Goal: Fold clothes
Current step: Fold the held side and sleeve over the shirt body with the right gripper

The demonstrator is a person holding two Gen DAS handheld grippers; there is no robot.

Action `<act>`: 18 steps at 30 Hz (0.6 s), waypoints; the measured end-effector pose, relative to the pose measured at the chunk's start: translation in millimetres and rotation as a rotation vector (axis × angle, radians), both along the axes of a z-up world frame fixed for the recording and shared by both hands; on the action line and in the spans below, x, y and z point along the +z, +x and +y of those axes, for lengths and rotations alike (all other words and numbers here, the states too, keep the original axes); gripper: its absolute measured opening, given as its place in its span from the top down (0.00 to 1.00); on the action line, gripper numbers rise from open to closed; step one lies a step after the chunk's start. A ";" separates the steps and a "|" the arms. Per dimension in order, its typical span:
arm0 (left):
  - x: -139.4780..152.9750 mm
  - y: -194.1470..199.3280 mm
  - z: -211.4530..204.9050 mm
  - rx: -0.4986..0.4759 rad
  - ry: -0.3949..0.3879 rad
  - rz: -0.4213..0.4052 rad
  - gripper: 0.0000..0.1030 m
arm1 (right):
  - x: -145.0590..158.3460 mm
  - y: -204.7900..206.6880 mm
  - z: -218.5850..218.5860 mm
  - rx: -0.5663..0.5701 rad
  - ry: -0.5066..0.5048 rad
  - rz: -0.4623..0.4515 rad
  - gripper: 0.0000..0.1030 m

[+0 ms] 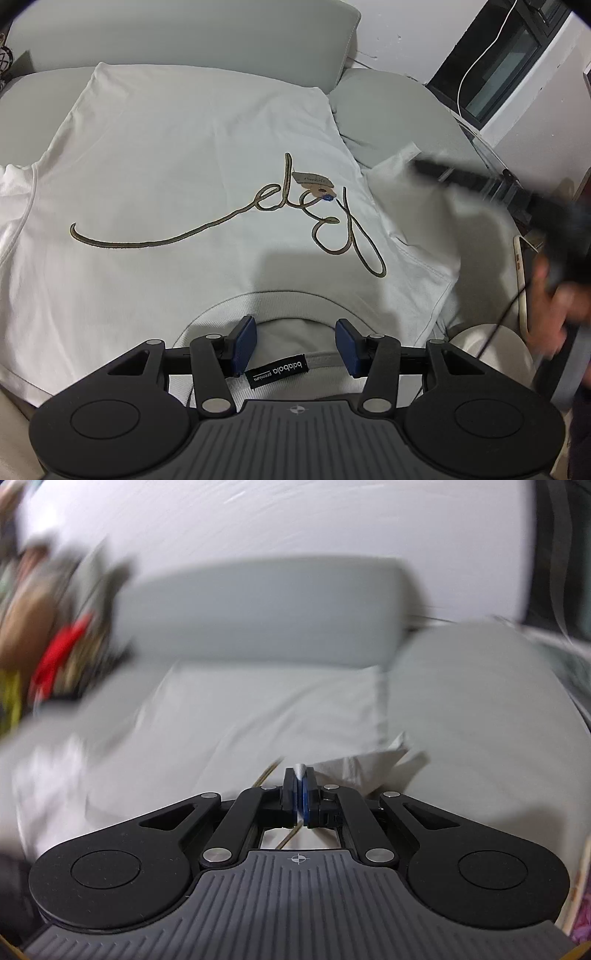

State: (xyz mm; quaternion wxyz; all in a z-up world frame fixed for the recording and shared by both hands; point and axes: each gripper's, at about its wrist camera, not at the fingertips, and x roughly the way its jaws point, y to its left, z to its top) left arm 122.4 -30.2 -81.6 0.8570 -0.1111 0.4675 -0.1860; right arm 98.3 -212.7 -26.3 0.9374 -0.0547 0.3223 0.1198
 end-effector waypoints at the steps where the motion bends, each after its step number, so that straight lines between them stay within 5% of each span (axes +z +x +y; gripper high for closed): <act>1: 0.0 -0.1 0.3 0.001 -0.002 0.000 0.55 | -7.6 -2.6 11.3 0.034 -0.039 0.021 0.97; 4: -0.4 -0.4 1.7 0.003 -0.008 -0.001 0.54 | -22.8 -7.1 29.7 0.092 -0.113 0.089 0.89; 6: -0.8 -0.7 3.0 0.005 -0.013 -0.001 0.54 | -21.0 -10.8 27.6 0.084 -0.101 0.111 0.60; 7: -1.0 -0.8 3.6 0.006 -0.016 -0.001 0.54 | -16.5 -14.0 21.8 0.064 -0.072 0.102 0.57; 11: -1.8 -0.8 3.8 0.011 -0.019 -0.002 0.54 | -3.0 -10.9 -24.4 -0.133 0.107 0.080 0.61; 14: -1.8 -1.4 0.7 0.004 -0.003 -0.009 0.54 | -22.2 13.0 -54.9 -0.310 0.142 0.173 0.71; 16: -1.6 -1.9 -1.0 -0.004 0.009 -0.013 0.54 | -42.7 26.1 -62.3 -0.338 0.099 0.269 0.76; 18: -1.8 -3.1 -1.8 -0.018 0.025 -0.015 0.54 | -60.5 32.3 -60.6 -0.351 -0.010 0.365 1.00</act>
